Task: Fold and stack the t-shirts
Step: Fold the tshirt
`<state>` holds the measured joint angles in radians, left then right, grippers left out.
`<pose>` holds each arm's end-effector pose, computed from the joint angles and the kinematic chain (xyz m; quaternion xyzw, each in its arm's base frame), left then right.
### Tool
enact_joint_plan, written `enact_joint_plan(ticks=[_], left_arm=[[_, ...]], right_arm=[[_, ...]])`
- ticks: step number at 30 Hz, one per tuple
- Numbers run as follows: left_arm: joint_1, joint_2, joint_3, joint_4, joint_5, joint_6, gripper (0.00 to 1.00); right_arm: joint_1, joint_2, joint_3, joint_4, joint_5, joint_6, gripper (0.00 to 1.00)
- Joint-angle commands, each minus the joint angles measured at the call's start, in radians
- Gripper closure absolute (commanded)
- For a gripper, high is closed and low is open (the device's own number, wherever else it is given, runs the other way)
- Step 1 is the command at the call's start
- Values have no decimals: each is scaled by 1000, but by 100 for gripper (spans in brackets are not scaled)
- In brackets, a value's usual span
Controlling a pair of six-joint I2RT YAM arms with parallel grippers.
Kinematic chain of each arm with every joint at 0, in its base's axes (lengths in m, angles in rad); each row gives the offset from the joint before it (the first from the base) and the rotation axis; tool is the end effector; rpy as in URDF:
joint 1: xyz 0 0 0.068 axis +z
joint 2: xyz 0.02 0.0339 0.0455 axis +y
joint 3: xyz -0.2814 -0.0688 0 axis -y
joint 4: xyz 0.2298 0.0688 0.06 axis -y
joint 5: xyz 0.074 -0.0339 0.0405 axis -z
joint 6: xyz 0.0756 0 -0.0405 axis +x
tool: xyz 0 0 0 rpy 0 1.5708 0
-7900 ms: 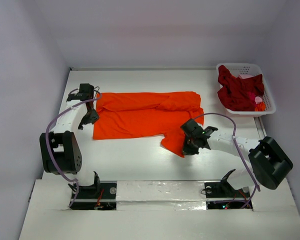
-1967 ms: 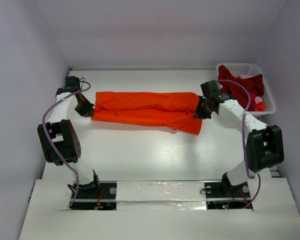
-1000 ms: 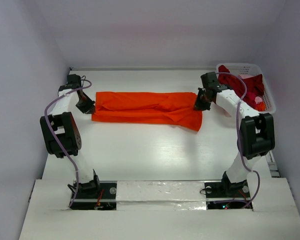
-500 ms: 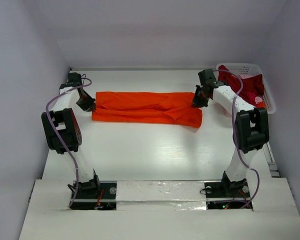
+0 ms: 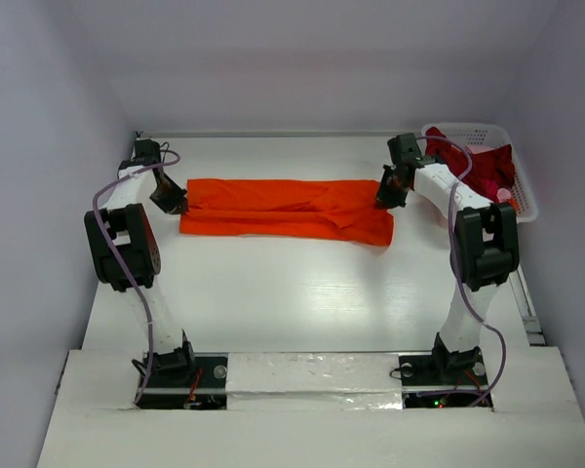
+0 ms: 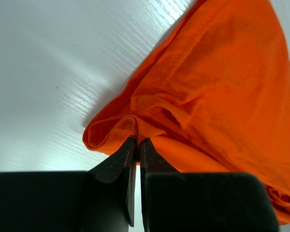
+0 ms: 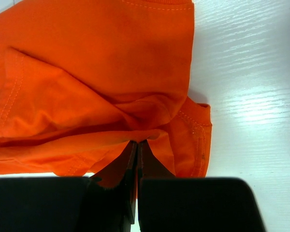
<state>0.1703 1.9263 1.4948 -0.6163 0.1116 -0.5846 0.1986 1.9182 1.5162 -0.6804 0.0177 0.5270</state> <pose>0.4215 0.0639 0.2065 -0.3421 0.9019 -0.1058 0.2415 0.4129 0.0817 0.2113 0.1607 0.9569 0.0778 0.2291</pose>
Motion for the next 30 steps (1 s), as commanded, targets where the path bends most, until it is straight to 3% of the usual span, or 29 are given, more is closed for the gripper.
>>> enact_joint_plan(ticks=[1,30], left_arm=[[6,17,39,15,-1,-6,100],[6,89,110,24,-3,-15,100]], right_arm=[[-11,4,58,18,-4,-10,100],[-11,74,114,54,-27,-13,100]])
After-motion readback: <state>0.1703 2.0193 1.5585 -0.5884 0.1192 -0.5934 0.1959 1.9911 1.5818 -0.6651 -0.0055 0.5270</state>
